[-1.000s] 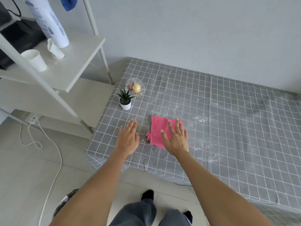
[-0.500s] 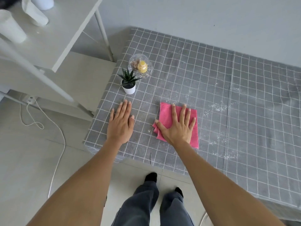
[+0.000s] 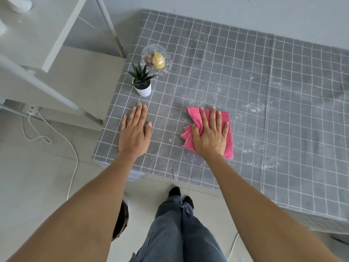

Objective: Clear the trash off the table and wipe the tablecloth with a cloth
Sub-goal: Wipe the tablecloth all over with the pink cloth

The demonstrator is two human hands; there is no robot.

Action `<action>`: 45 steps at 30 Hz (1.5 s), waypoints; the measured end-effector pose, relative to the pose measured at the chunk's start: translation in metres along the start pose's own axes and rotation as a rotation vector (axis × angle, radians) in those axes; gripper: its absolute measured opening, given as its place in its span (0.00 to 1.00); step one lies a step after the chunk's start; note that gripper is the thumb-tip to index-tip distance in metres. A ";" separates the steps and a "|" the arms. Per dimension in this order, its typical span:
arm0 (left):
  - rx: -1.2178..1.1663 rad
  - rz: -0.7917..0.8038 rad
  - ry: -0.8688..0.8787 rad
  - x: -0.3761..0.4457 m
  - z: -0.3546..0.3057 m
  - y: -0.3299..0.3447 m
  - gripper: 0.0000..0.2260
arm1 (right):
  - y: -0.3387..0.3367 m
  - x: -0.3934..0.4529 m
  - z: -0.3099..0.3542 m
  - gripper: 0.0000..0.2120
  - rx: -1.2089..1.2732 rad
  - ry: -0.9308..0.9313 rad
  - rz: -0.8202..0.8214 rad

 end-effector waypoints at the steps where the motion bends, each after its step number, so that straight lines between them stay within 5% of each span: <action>1: 0.002 -0.001 -0.003 0.000 0.000 0.000 0.26 | 0.000 -0.001 -0.006 0.29 0.006 0.023 -0.011; 11: 0.023 -0.024 0.000 0.000 0.000 0.001 0.26 | 0.009 -0.024 -0.006 0.33 0.222 0.379 -0.104; 22: 0.015 0.021 0.111 -0.004 0.008 -0.002 0.27 | 0.037 -0.040 0.081 0.28 0.036 -0.037 0.000; 30: 0.019 0.008 0.162 -0.028 0.040 -0.001 0.25 | 0.034 -0.048 0.058 0.27 0.156 0.277 -0.038; 38: 0.006 0.000 0.163 -0.027 0.039 -0.002 0.25 | 0.060 -0.070 0.135 0.25 0.101 -0.020 0.014; 45: 0.002 -0.004 0.172 -0.027 0.041 -0.001 0.23 | 0.045 -0.066 0.063 0.25 0.087 0.195 -0.009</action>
Point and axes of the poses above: each hand's wrist, its own x-axis towards the middle knuckle, its own y-axis out of the palm, z = x × y, the point moved 3 cm from there along x, towards the middle knuckle, and after that the axes turned 12 degrees about z, right-handed, at the moved point
